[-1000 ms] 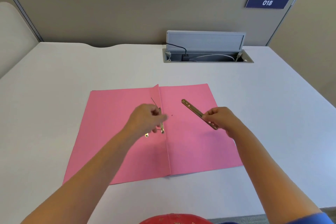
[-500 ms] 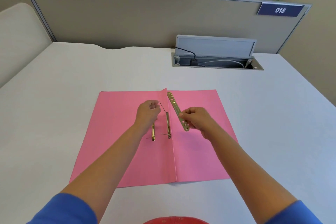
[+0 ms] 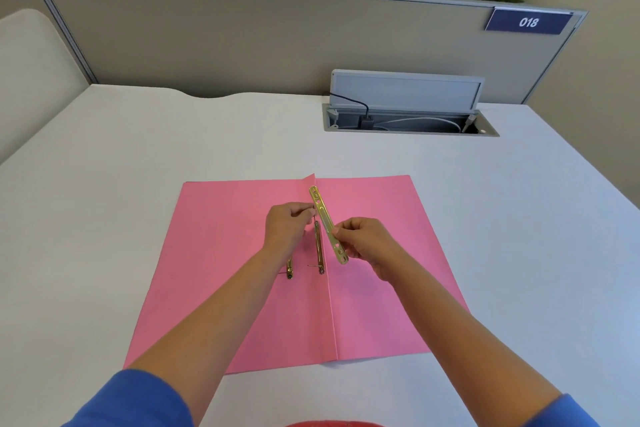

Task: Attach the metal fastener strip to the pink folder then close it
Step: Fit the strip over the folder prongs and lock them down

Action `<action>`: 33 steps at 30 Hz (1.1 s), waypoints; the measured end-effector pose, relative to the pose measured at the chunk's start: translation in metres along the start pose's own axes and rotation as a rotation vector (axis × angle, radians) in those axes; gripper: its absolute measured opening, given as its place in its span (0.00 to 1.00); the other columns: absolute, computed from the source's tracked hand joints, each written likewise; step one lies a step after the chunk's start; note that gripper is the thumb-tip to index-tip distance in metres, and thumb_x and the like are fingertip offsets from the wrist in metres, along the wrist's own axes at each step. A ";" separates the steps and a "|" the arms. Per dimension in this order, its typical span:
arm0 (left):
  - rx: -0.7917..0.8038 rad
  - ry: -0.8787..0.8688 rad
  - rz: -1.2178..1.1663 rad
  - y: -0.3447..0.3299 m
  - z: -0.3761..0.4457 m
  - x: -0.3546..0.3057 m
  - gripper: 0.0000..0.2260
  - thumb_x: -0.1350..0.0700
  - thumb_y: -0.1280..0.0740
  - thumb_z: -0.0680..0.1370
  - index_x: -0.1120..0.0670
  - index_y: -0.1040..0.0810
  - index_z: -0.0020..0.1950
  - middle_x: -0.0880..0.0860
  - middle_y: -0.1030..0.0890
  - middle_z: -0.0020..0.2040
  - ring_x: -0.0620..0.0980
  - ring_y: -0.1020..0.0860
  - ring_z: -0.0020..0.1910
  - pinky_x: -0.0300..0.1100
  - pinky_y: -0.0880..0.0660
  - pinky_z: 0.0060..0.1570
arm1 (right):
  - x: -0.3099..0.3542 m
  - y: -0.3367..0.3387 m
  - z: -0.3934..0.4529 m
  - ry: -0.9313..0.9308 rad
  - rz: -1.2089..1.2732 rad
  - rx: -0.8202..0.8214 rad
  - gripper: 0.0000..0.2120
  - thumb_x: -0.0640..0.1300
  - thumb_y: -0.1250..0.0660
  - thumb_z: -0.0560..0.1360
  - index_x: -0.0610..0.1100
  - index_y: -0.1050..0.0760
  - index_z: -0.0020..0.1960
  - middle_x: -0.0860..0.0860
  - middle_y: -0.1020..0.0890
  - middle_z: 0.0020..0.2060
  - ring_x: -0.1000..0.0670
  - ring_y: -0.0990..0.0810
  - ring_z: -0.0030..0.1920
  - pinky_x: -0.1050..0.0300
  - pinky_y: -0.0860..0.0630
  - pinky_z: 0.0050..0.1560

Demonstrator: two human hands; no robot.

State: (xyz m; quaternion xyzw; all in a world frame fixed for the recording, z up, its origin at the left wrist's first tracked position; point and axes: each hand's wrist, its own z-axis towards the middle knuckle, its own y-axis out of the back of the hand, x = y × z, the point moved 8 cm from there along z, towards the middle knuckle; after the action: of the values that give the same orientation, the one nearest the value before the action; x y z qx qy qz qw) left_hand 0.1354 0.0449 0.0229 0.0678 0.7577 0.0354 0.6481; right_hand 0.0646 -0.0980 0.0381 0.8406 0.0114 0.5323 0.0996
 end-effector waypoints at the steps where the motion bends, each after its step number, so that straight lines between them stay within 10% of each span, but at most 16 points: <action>1: 0.002 -0.004 0.006 -0.001 0.000 0.000 0.08 0.63 0.33 0.73 0.60 0.18 0.51 0.49 0.20 0.35 0.48 0.24 0.37 0.42 0.24 0.37 | -0.001 -0.001 0.000 -0.002 0.001 0.004 0.05 0.37 0.34 0.74 0.42 0.23 0.40 0.49 0.24 0.29 0.54 0.29 0.27 0.67 0.27 0.30; 19: 0.067 0.079 -0.130 -0.004 -0.006 0.001 0.11 0.66 0.36 0.75 0.65 0.21 0.56 0.59 0.20 0.46 0.47 0.23 0.38 0.32 0.23 0.34 | -0.005 -0.007 0.001 -0.028 0.010 0.002 0.05 0.35 0.34 0.74 0.41 0.24 0.40 0.48 0.23 0.30 0.54 0.27 0.28 0.68 0.26 0.29; 27: 0.091 0.090 -0.129 -0.006 -0.009 0.000 0.08 0.67 0.37 0.75 0.66 0.20 0.50 0.57 0.23 0.36 0.53 0.28 0.36 0.48 0.26 0.46 | -0.004 -0.008 0.002 -0.017 -0.003 -0.002 0.07 0.35 0.35 0.74 0.42 0.24 0.38 0.48 0.22 0.30 0.55 0.26 0.27 0.68 0.26 0.28; 33: 0.080 0.142 -0.173 -0.006 -0.013 0.000 0.09 0.68 0.37 0.75 0.64 0.20 0.52 0.54 0.22 0.36 0.48 0.25 0.34 0.40 0.22 0.43 | -0.007 -0.010 0.004 -0.018 0.006 -0.007 0.08 0.34 0.34 0.73 0.42 0.24 0.37 0.47 0.22 0.30 0.54 0.26 0.28 0.67 0.24 0.30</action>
State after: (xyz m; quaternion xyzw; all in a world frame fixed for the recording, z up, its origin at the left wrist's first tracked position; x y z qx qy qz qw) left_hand 0.1221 0.0397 0.0242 0.0254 0.8055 -0.0462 0.5902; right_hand 0.0661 -0.0900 0.0279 0.8451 0.0060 0.5251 0.1008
